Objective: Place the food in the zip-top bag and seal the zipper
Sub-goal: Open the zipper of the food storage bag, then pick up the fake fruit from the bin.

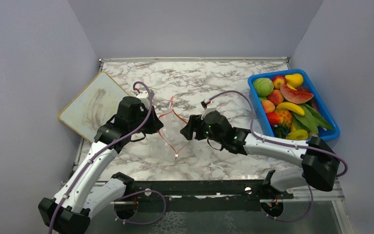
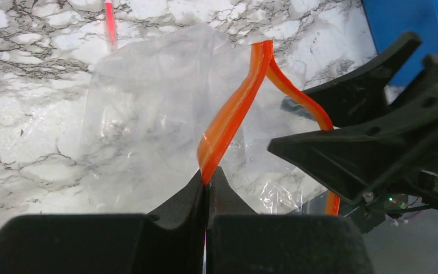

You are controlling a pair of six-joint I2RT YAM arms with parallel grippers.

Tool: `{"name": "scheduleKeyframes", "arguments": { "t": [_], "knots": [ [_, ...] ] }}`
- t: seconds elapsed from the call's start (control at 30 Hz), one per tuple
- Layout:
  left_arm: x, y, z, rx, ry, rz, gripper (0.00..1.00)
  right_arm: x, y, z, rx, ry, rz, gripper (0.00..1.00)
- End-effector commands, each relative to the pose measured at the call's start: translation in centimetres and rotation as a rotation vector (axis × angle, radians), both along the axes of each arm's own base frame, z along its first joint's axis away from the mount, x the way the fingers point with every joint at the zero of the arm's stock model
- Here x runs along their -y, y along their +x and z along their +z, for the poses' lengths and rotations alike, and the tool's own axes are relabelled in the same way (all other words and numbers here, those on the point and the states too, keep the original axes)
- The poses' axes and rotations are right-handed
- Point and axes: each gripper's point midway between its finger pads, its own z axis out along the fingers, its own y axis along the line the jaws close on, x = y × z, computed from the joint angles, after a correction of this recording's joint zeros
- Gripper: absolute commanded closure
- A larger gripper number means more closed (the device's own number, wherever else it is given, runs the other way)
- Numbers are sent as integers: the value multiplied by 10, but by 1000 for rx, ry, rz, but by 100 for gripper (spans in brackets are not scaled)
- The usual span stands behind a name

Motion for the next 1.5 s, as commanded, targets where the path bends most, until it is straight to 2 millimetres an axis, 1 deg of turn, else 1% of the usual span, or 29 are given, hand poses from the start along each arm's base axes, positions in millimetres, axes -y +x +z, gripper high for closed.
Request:
{"name": "scheduleKeyframes", "arguments": {
  "t": [0.0, 0.1, 0.23, 0.3, 0.37, 0.47, 0.57, 0.73, 0.83, 0.93, 1.0, 1.07, 1.13, 1.23, 1.3, 1.4, 1.47],
  "knots": [
    [3, 4, 2, 60, -6, -32, 100, 8, -16, 26, 59, -68, 138, 33],
    [3, 5, -1, 78, -6, -41, 100, 17, -21, 43, 106, -116, 189, 33],
    [4, 6, -2, 88, -6, -47, 100, 29, -26, 71, 153, -160, 226, 33],
    [4, 7, -3, 84, -2, -49, 100, 35, -28, 83, 164, -169, 226, 33],
    [6, 7, -2, 82, -7, -61, 100, 45, -27, 95, 177, -173, 190, 33],
    [9, 5, -5, 75, -12, -77, 100, 61, -16, 107, 222, -212, 109, 34],
    [9, 3, -12, 79, -5, -94, 100, 88, 4, 109, 267, -356, -11, 34],
    [9, 2, -15, 108, 3, -123, 100, 114, 28, 115, 295, -516, -139, 35],
    [9, 2, -13, 119, -4, -116, 100, 134, 44, 112, 293, -599, -231, 38],
    [9, 0, -10, 127, -23, -104, 100, 165, 66, 106, 263, -667, -350, 40],
    [10, -3, -7, 145, -41, -114, 100, 186, 80, 101, 210, -659, -409, 41],
    [8, -5, -4, 163, -44, -107, 100, 206, 90, 97, 165, -624, -478, 42],
    [1, -4, -4, 181, -32, -73, 100, 223, 95, 91, 151, -602, -560, 41],
    [-7, -1, -3, 206, -12, -32, 100, 248, 100, 74, 87, -583, -639, 41],
    [-10, 1, -2, 211, 0, -13, 100, 265, 104, 67, 50, -571, -686, 41],
    [-13, 1, -2, 213, 8, -1, 100, 286, 106, 64, 22, -559, -759, 41],
    [-13, 2, -3, 214, 11, 2, 100, 302, 102, 63, 0, -546, -834, 41]
  ]
}}
